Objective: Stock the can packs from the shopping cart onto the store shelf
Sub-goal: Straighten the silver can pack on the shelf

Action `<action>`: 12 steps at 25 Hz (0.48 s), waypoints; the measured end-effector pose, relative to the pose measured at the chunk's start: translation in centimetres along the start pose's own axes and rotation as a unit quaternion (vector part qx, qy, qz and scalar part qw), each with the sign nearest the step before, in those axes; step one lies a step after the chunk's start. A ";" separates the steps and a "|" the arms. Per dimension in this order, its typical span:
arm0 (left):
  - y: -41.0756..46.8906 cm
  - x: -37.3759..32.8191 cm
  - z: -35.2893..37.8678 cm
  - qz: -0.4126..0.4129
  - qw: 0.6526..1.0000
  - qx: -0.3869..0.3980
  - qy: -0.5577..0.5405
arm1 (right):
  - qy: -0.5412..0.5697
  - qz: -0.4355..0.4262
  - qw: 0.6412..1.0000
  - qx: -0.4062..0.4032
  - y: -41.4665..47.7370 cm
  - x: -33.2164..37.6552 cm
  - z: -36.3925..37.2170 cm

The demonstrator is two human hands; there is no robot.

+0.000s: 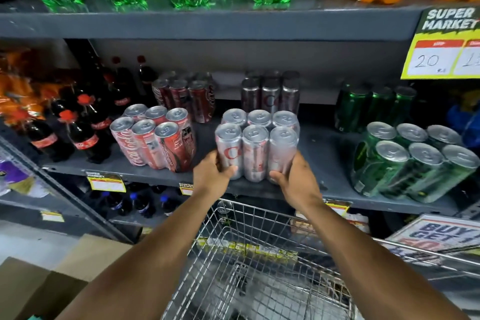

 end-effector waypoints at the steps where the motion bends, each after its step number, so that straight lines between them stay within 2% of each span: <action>1: -0.6 -0.8 0.9 0.012 1.000 0.011 0.000 | -0.010 -0.003 1.000 -0.008 0.1 -0.8 -1.1; 6: -2.3 -2.7 2.6 0.050 0.999 0.007 0.000 | -0.063 0.031 0.997 0.012 0.9 -3.6 -2.8; 12: -1.8 -1.9 3.3 0.012 0.998 0.053 -0.040 | -0.065 0.054 0.996 0.019 0.9 -3.7 -2.3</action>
Point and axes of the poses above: each hand's wrist, its own y-axis towards the middle knuckle, its own z-axis out of the palm, x = y × z, the point moved 9 cm from there along y, towards the middle knuckle, and after that the axes turned 15 degrees about -x, right-handed, at the moved point
